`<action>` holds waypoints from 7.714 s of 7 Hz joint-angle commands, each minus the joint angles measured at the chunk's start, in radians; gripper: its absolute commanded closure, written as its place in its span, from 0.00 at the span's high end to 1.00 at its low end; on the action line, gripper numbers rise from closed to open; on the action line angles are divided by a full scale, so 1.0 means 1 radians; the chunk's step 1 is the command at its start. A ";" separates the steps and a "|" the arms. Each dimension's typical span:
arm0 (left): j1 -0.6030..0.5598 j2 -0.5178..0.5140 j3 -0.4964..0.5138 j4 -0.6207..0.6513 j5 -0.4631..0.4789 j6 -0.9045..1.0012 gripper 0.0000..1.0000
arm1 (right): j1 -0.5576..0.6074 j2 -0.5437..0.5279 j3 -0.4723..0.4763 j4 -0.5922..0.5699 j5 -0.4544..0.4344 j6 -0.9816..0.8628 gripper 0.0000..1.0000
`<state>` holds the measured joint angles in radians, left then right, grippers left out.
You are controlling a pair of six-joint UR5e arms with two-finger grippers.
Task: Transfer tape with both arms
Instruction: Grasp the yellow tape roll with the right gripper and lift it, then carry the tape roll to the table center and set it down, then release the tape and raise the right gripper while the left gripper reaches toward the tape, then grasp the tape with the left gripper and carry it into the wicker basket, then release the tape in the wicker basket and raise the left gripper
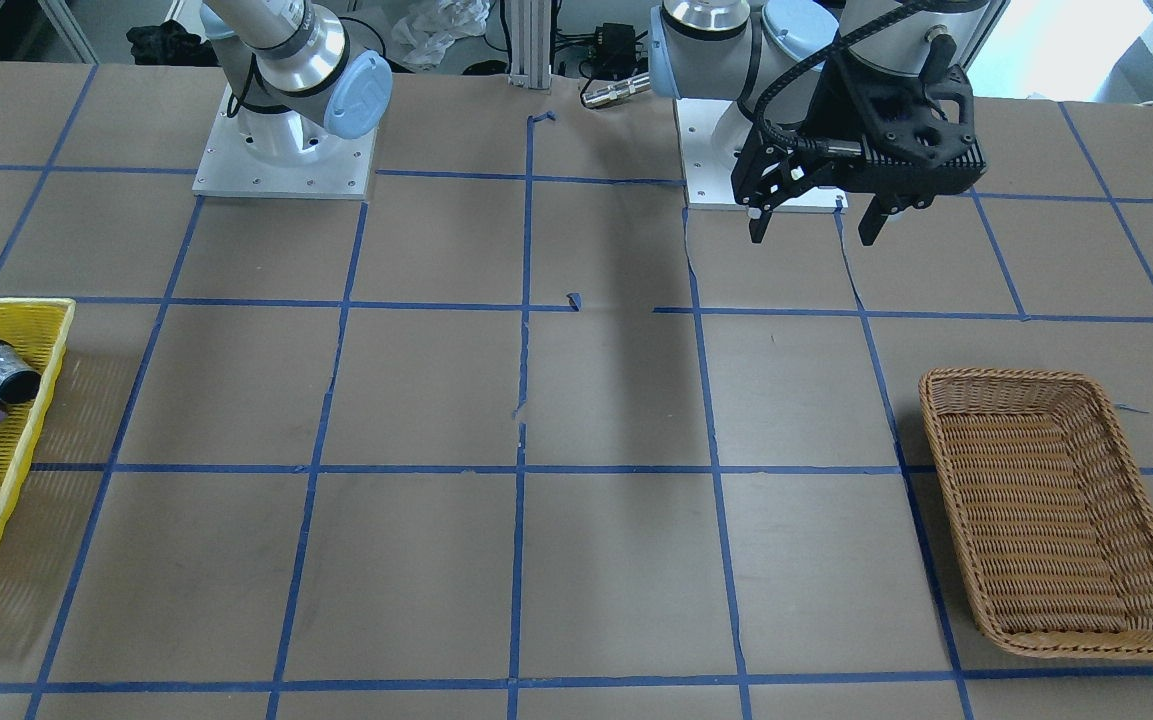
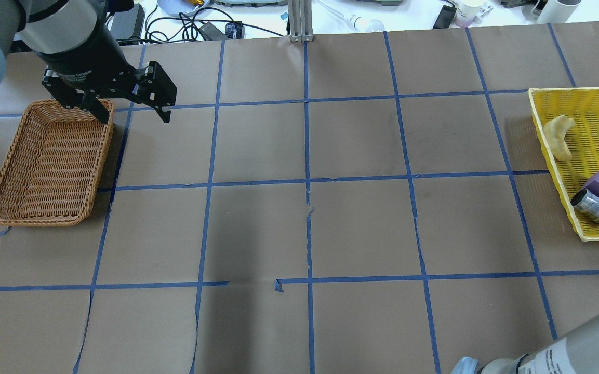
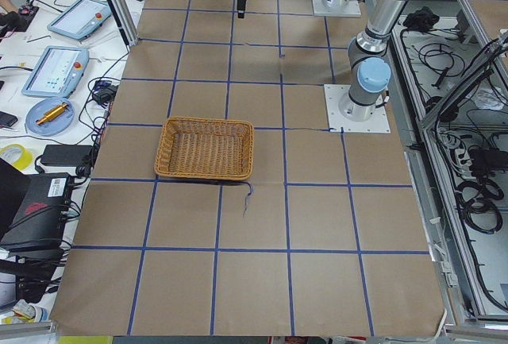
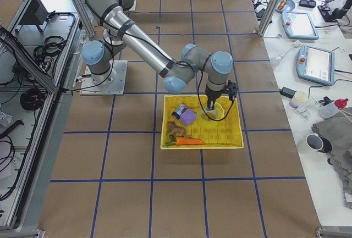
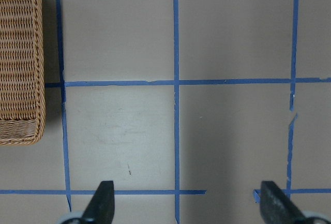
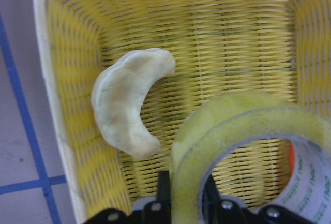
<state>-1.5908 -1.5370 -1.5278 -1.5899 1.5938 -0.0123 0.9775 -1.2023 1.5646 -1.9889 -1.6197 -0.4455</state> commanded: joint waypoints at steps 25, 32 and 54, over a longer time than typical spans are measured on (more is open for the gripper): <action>-0.268 -0.567 -0.249 0.818 -0.198 -1.310 0.93 | 0.656 -0.272 -0.020 0.450 0.064 0.600 1.00; 0.068 -0.387 -0.073 0.331 -0.067 -0.235 0.00 | 0.639 -0.313 -0.026 0.426 0.047 0.535 1.00; -0.006 -0.009 0.043 -0.043 -0.023 -0.008 1.00 | 0.639 -0.365 -0.021 0.440 0.049 0.536 1.00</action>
<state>-1.6023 -1.5366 -1.5228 -1.5757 1.5661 -0.0149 1.6155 -1.5568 1.5422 -1.5505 -1.5728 0.0909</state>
